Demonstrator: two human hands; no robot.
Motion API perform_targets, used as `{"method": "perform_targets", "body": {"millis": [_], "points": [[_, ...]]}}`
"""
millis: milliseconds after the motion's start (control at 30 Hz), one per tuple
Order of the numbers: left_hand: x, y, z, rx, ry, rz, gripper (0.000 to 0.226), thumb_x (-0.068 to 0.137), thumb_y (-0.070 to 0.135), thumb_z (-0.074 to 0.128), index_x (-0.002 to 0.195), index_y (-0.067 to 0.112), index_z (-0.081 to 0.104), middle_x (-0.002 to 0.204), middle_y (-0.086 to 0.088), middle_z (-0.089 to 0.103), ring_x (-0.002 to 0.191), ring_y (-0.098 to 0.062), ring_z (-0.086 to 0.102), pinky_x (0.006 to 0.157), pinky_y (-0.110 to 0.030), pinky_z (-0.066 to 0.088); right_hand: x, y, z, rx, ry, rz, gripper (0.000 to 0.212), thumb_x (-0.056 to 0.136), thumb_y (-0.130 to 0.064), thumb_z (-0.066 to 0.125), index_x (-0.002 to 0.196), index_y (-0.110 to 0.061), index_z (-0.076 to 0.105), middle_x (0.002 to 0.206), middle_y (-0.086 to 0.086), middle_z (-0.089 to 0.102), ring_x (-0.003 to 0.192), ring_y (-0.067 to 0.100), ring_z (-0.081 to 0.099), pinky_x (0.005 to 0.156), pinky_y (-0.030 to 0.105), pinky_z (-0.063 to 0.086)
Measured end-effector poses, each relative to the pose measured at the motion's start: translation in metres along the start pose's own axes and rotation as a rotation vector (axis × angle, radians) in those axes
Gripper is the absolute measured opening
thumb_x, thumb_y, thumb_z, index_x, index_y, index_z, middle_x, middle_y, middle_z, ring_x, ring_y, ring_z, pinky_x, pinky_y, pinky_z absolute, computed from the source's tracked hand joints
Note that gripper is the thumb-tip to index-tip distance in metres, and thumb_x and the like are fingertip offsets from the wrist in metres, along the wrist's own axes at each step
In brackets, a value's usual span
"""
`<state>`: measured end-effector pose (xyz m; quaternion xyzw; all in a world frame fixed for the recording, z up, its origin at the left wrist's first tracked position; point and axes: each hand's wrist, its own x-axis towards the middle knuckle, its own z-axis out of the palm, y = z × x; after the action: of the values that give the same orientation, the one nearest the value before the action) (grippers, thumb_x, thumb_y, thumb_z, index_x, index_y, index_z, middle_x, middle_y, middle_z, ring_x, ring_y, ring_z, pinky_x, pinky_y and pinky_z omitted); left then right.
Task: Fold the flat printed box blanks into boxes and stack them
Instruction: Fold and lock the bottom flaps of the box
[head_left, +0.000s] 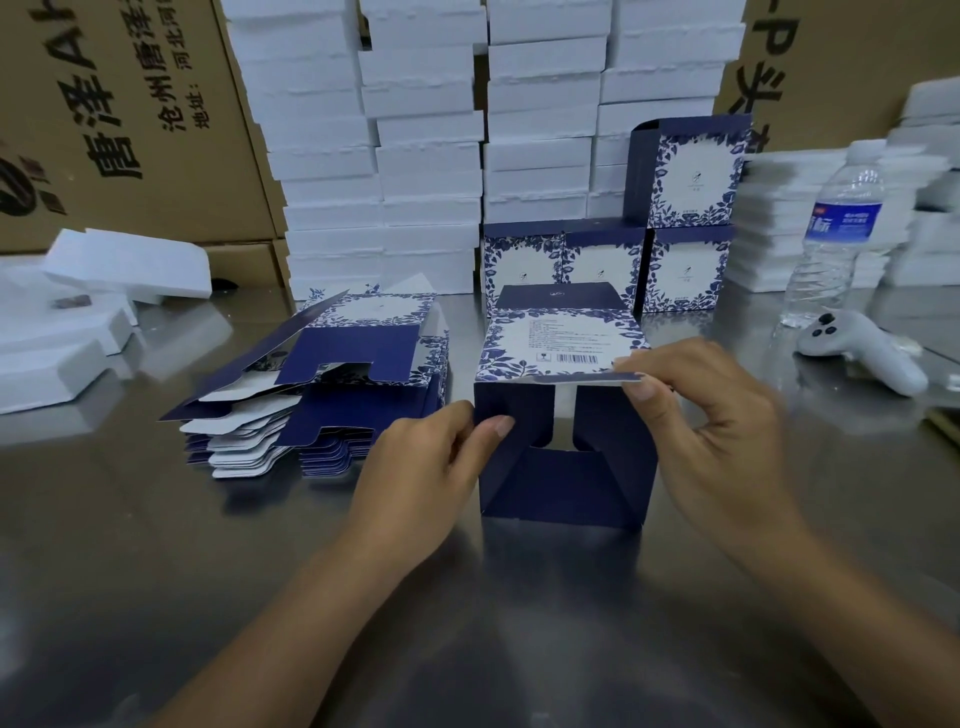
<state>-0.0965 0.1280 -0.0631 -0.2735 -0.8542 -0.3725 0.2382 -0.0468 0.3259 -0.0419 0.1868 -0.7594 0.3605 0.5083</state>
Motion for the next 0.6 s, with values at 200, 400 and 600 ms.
{"method": "perform_targets", "body": {"millis": [200,400,600], "points": [[-0.0019,-0.0011,0.0019,0.073,-0.127,0.01,0.045,0.078,0.066,0.028,0.056,0.026,0.03,0.044,0.006,0.031,0.044,-0.011,0.032,0.047,-0.03,0.021,-0.0003,0.0044,-0.0013,-0.02,-0.002,0.011,0.044,0.094,-0.045,0.044,0.084,-0.011,0.07,0.084,-0.014,0.06,0.079,0.014,0.056,0.074,0.022,0.042],[-0.0024,-0.0003,0.0005,0.056,-0.145,0.011,0.047,0.079,0.065,0.027,0.058,0.024,0.034,0.044,0.006,0.031,0.044,-0.012,0.032,0.048,-0.032,0.021,0.0003,0.0043,-0.0026,-0.003,-0.01,0.009,0.042,0.094,-0.045,0.044,0.085,-0.013,0.069,0.085,-0.012,0.062,0.08,0.016,0.058,0.074,0.024,0.043],[-0.0016,-0.0036,0.0012,0.077,-0.218,-0.052,0.05,0.075,0.072,0.03,0.058,0.025,0.037,0.048,0.007,0.038,0.047,-0.008,0.038,0.047,-0.026,0.023,-0.0003,0.0053,-0.0025,-0.016,-0.021,0.009,0.043,0.094,-0.043,0.045,0.085,-0.01,0.071,0.085,-0.008,0.064,0.081,0.02,0.06,0.074,0.03,0.046]]}}
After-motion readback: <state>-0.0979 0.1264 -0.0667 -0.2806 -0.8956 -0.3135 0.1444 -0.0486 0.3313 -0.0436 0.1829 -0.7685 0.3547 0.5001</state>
